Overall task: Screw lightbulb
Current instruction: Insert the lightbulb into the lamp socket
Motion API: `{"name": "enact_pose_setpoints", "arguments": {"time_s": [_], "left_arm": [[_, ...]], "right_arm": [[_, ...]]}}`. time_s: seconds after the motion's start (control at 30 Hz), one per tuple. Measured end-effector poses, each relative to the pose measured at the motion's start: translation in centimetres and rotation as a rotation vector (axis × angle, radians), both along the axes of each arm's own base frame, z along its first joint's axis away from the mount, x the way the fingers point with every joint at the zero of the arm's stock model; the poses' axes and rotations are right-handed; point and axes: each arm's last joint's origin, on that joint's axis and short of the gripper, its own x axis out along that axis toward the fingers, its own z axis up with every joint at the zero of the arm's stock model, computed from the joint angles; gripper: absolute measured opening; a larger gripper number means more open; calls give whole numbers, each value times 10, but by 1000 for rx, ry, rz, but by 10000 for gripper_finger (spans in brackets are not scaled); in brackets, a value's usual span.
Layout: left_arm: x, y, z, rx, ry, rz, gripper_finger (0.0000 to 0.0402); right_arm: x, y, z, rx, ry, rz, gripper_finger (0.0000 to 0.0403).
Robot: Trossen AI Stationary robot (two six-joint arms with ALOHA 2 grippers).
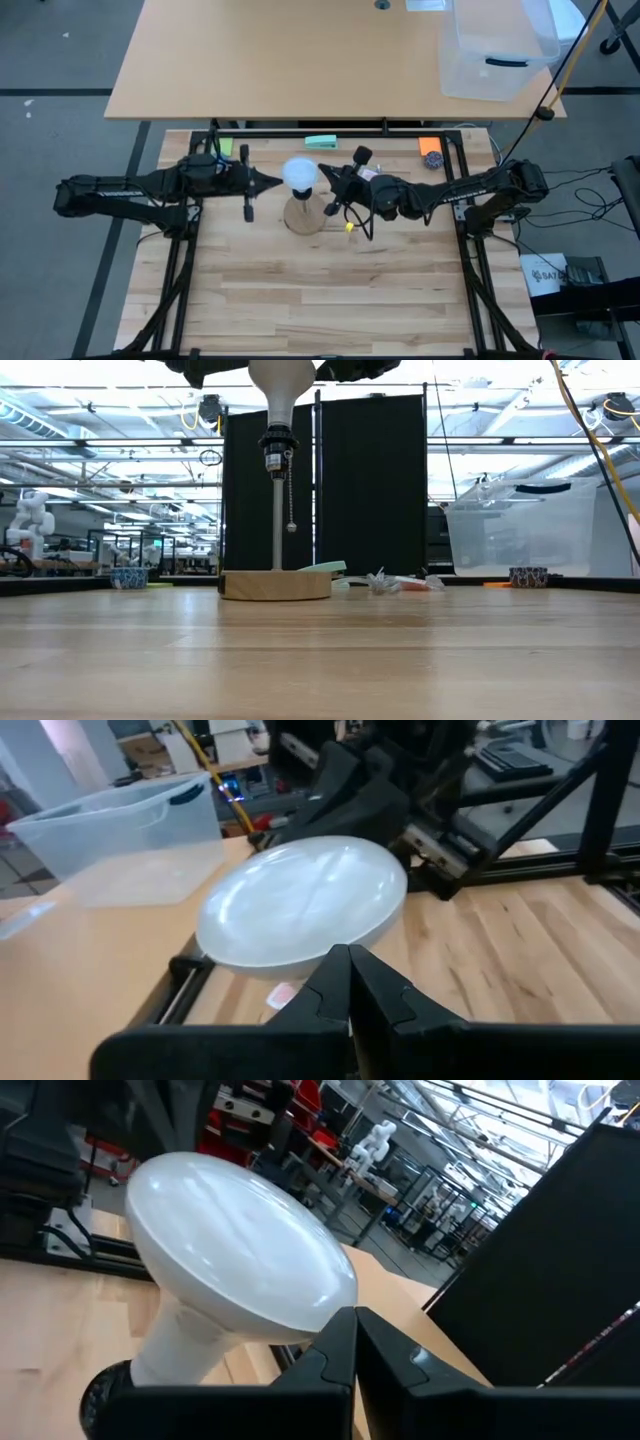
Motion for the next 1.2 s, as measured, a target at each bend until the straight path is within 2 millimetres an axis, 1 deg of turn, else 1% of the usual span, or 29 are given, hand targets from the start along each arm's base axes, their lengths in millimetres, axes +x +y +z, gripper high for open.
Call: {"name": "enact_pose_setpoints", "arguments": {"time_s": [0.3, 0.5, 0.8, 0.93, 1.0, 1.1, 1.2], "left_arm": [[-1, 8, -1, -5, 10, 73, 0], [-2, 15, 0, -12, -1, 141, 0], [-5, 20, 0, -19, -1, 157, 0], [-15, 17, 11, 9, -69, 149, 0], [-23, 15, 17, 11, -108, 127, 0], [-30, 11, 22, 4, -142, 52, 0], [-30, 6, 22, -14, -146, -27, 0]], "right_arm": [[-1, 11, 0, -7, 11, 23, 0], [-1, 23, -1, -8, 16, 102, 0], [-3, 40, -5, 1, 47, 136, 0], [-3, 39, -7, 19, 63, 120, 0], [-3, 34, -8, 26, 66, 88, 0], [-3, 27, -8, 22, 63, 35, 0], [-2, 19, -6, 17, 47, 12, 0]]}}
